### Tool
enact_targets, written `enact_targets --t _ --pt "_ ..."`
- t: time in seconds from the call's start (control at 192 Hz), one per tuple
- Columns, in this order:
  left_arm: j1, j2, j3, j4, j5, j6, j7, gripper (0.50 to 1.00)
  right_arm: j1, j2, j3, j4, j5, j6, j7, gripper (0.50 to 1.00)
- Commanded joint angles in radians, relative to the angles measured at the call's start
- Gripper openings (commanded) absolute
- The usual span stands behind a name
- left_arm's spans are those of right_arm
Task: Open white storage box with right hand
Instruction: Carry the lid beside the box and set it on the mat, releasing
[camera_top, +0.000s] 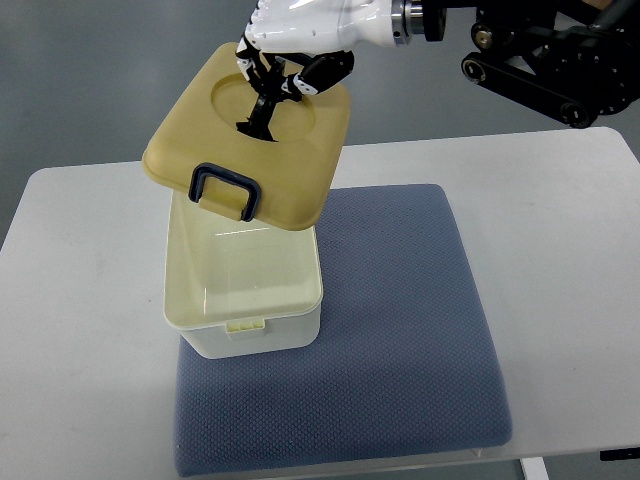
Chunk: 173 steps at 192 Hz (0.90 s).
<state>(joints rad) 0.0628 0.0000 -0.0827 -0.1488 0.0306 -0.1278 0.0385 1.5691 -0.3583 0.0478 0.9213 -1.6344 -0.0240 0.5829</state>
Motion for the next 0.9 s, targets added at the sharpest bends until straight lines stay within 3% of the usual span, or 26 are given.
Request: enact_targets --t 0.0,0.349,0.667,0.897 --pt "-0.001 0.0 0.0 0.0 0.0 0.0 0.0 1.0 -0.035 -0.07 0.001 -0.001 0.001 -0.005 0.003 0.5" --pt "0.0 0.0 0.0 0.0 0.0 -0.001 0.0 1.0 -0.213 -0.145 0.003 -0.079 0.001 -0.065 0.006 0.5" --pt "-0.001 0.0 0.0 0.0 0.0 0.0 0.0 1.0 -0.343 -0.116 -0.014 -0.188 0.099 -0.119 0.028 0.5" --pt "-0.001 0.0 0.0 0.0 0.0 0.0 0.0 1.0 -0.419 -0.019 -0.005 -0.245 0.107 -0.12 0.028 0.5"
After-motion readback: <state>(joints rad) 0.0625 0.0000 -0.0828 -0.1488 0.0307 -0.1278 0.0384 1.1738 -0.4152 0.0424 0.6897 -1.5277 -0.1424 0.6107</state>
